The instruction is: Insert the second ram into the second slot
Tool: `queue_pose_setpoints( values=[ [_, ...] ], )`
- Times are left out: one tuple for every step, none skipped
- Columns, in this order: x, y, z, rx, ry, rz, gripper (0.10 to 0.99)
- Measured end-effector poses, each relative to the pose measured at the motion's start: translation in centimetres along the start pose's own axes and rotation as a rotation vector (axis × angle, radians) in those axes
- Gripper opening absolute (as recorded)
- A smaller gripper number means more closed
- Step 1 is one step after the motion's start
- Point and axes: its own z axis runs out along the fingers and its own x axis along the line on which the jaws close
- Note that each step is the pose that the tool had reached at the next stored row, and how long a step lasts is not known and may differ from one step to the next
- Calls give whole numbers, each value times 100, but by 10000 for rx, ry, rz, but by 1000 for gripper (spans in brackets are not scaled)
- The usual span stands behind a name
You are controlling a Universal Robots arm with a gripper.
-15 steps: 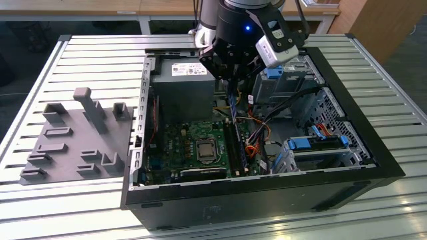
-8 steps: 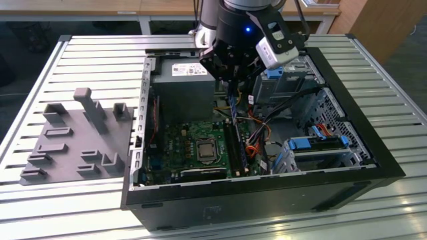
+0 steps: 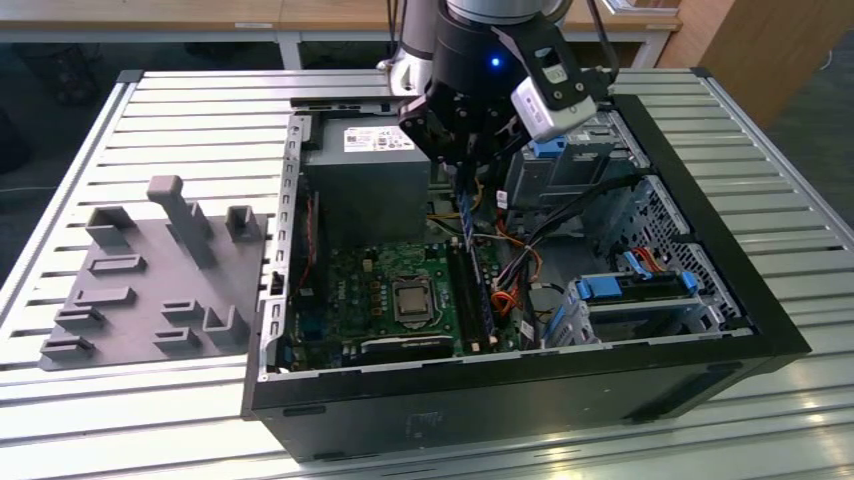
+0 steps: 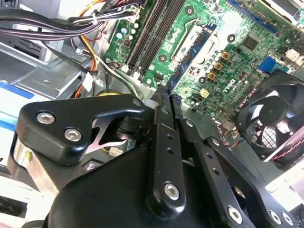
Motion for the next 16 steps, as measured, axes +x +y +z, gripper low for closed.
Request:
queue_pose_setpoints(
  values=[
    [0,0,4,0,0,0,141],
    [0,0,7,1,0,0,141],
    [0,0,10,0,0,0,141],
    [0,0,13,0,0,0,141],
    [0,0,16,0,0,0,141],
    [0,-1,19,1,0,0,141],
    [0,-1,23,-1,0,0,141],
    [0,-2,28,-1,0,0,141],
    [0,-3,32,-2,-1,0,141],
    [0,-3,37,0,0,0,141],
    [0,-4,42,1,0,1,141],
    [0,-5,47,1,0,0,141],
    [0,-6,53,0,0,0,141],
    [0,-7,60,1,0,0,141],
    [-1,-10,65,2,1,0,141],
    [-1,-15,71,3,1,-1,141]
  ],
)
